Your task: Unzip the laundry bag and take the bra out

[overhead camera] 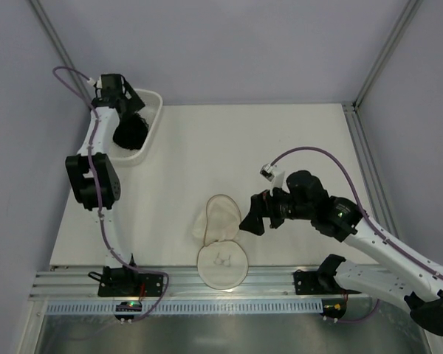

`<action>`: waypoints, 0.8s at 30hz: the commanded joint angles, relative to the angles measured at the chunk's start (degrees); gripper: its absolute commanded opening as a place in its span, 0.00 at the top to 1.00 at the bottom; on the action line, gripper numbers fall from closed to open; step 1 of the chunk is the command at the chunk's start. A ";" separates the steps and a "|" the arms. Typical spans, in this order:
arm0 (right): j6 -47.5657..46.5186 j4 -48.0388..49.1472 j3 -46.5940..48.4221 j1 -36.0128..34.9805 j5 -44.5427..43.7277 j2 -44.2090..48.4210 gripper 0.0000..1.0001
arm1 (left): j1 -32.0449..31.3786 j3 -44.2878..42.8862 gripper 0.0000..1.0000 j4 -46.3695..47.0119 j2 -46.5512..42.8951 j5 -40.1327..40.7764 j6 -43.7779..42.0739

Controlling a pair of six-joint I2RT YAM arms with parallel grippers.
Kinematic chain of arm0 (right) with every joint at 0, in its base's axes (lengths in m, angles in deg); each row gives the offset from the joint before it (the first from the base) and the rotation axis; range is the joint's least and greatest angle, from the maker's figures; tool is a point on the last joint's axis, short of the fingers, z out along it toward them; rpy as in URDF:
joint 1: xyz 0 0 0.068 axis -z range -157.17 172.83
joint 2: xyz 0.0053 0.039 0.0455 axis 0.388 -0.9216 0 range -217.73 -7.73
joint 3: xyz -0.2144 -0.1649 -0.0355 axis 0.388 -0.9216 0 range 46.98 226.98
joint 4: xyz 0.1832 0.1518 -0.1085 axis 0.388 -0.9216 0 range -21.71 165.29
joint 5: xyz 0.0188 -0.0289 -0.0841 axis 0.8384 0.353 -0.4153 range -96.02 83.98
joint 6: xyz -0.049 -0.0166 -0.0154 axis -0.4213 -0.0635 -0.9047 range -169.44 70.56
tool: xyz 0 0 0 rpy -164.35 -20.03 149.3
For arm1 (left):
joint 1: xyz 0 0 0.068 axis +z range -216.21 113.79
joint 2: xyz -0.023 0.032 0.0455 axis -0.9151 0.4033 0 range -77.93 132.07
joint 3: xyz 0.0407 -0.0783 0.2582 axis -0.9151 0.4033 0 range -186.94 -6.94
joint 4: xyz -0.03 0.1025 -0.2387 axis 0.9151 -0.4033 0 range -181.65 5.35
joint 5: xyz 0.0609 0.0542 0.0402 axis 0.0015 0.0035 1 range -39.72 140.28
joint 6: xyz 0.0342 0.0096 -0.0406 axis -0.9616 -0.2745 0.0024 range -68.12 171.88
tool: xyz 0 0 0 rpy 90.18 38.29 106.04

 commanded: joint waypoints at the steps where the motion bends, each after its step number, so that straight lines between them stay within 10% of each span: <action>1: 0.84 -0.03 0.84 0.08 -8.25 0.14 0.01 | 0.16 10.29 0.01 0.41 -8.50 -3.86 2.20; 14: 9.88 1.63 -12.68 -1.85 -16.54 1.29 0.00 | -9.06 47.66 0.01 8.24 -46.90 -11.15 7.48; 24: 25.27 10.15 -20.07 -22.15 -24.97 -12.67 0.06 | -18.20 61.82 0.00 8.16 -66.87 -16.88 9.86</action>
